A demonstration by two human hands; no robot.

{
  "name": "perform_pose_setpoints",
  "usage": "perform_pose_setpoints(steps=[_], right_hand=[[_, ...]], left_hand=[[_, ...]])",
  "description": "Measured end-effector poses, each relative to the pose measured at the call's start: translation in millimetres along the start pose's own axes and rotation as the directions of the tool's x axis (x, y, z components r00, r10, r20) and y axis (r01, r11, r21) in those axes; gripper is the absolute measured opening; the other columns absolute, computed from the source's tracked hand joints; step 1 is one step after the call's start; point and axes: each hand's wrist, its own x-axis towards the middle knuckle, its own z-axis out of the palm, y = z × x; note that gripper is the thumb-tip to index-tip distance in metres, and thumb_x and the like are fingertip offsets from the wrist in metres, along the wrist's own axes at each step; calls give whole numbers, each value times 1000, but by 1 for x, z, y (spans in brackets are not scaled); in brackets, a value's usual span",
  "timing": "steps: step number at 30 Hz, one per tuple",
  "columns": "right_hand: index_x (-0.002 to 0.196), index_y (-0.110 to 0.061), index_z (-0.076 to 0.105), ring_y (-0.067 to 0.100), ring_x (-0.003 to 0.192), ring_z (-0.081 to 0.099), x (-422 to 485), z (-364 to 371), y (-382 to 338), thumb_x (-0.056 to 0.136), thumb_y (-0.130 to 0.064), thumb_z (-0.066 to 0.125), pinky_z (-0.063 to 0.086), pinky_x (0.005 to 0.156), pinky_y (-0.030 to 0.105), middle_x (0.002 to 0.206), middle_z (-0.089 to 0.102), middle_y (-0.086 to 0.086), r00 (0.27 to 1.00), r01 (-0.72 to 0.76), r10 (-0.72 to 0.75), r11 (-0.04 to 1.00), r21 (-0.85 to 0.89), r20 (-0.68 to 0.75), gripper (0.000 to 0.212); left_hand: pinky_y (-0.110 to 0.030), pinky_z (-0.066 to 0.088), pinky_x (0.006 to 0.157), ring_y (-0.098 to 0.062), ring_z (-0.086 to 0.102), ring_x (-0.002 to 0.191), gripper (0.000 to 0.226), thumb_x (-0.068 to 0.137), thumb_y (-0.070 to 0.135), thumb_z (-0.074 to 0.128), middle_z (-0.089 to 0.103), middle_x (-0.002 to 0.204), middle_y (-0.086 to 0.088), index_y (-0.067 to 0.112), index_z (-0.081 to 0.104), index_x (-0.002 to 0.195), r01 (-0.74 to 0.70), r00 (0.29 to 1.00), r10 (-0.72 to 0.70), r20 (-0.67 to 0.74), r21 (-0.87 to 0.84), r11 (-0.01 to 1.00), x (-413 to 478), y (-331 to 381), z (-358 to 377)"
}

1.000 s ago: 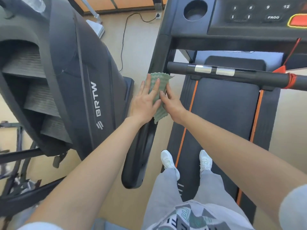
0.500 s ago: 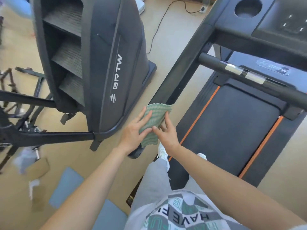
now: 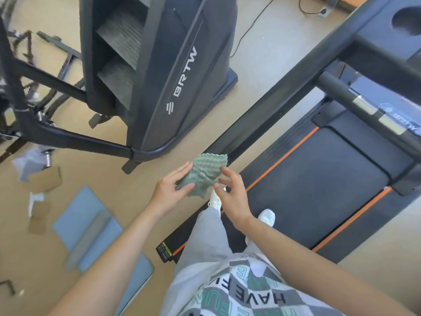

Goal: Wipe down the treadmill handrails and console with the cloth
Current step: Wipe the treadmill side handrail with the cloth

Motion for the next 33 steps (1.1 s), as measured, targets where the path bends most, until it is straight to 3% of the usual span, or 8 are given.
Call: perform_pose_setpoints(steps=[3, 7, 12, 15, 19, 22, 27, 33], right_hand=[[135, -18, 52, 12, 127, 52, 6, 1, -10, 97, -4, 58, 48, 98, 15, 128, 48, -7, 998, 54, -55, 998, -45, -35, 41], [139, -12, 54, 13, 133, 41, 9, 10, -15, 89, 3, 58, 41, 113, 35, 135, 44, -5, 957, 257, -287, 908, -330, -45, 52], [136, -6, 58, 34, 139, 33, 30, 15, -28, 84, -8, 65, 35, 116, 42, 146, 50, 14, 812, 494, -512, 351, -796, 279, 53], [131, -9, 63, 39, 135, 44, 49, 20, -38, 89, -26, 65, 35, 117, 51, 139, 57, 16, 769, 517, -477, 75, -852, 425, 45], [125, -15, 68, 39, 123, 56, 67, 30, -49, 92, -50, 45, 39, 113, 50, 126, 65, 14, 757, 539, -358, -130, -832, 546, 53], [126, -16, 67, 39, 119, 56, 65, 39, -48, 91, -53, 50, 38, 112, 50, 124, 64, 13, 724, 579, -326, -191, -793, 608, 54], [135, -13, 59, 41, 134, 45, 40, 56, -27, 89, -41, 68, 28, 119, 51, 138, 55, 16, 720, 564, -343, -218, -797, 603, 54], [135, -12, 60, 40, 140, 41, 34, 55, -23, 97, -36, 61, 31, 117, 51, 145, 52, 15, 700, 583, -381, -183, -791, 604, 45]], left_hand=[[-34, 38, 120, 1, 48, 138, 46, 99, 20, 67, 53, 149, 10, 27, 56, 144, 94, 995, -84, 61, -184, 978, 12, 7, 0], [-28, 44, 114, -3, 56, 131, 42, 105, 23, 57, 61, 143, 8, 24, 54, 148, 210, 959, -137, 247, -302, 930, 43, 12, -3], [-15, 52, 93, 2, 69, 106, 32, 108, 40, 46, 74, 115, 18, 30, 68, 129, 343, 893, -204, 401, -313, 886, 62, 6, -11], [-19, 52, 90, -1, 72, 100, 44, 106, 55, 43, 77, 108, 13, 27, 74, 116, 402, 872, -253, 419, -318, 859, 58, -13, -11], [-15, 50, 77, 4, 71, 84, 42, 106, 49, 44, 78, 95, 11, 23, 77, 108, 437, 876, -275, 396, -411, 800, 42, -40, -10], [-28, 52, 99, -9, 69, 114, 37, 105, 47, 52, 75, 122, 5, 25, 69, 130, 453, 877, -222, 426, -579, 679, 30, -66, -1], [-40, 52, 107, -17, 61, 131, 42, 107, 31, 53, 63, 142, 2, 27, 52, 148, 462, 887, -228, 402, -782, 418, 5, -90, 28], [-40, 51, 106, -24, 63, 128, 33, 106, 28, 53, 69, 134, -2, 25, 62, 138, 445, 894, -253, 369, -795, 412, 15, -87, 28]])
